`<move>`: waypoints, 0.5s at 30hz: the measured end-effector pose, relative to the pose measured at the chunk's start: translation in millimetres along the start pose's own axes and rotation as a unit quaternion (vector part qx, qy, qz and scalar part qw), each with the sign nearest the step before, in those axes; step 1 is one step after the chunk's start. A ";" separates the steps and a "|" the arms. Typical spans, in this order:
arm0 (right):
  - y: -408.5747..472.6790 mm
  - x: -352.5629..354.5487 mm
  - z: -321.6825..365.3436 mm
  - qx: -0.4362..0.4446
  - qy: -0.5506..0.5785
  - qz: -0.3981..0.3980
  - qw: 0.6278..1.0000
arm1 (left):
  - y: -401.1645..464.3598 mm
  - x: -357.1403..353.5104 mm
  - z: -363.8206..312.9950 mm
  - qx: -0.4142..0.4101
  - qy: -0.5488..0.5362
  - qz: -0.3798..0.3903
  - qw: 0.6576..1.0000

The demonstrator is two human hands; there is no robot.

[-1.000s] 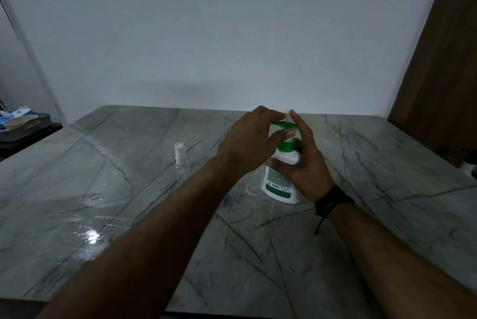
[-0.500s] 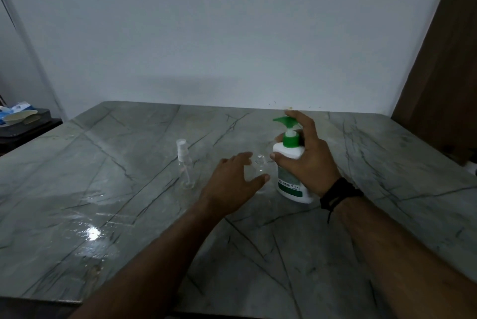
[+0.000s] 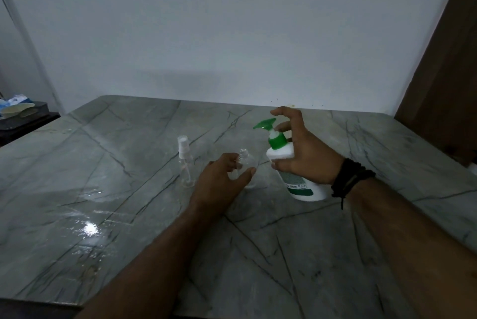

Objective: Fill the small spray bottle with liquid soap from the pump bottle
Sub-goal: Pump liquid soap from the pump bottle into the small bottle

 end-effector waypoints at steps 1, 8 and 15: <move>0.6 0.7 0.5 -0.008 -0.016 0.011 1.000 | -0.5 0.4 0.1 -0.004 -0.005 -0.002 1.000; -6.1 -10.2 3.1 -0.046 -0.038 0.051 0.997 | 1.8 -3.9 3.7 -0.016 0.006 0.011 1.000; -3.3 -17.4 -0.2 -0.078 0.022 0.084 0.993 | 5.2 -6.8 4.9 -0.032 0.031 0.016 0.999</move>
Point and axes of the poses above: each hand's wrist, its own y-axis towards the middle knuckle, its own x-axis out of the back of the hand, z = x × y, the point moved 7 cm from there along y, towards the middle knuckle, and after that the axes turned 14 degrees about -y, right-handed, at the moved point
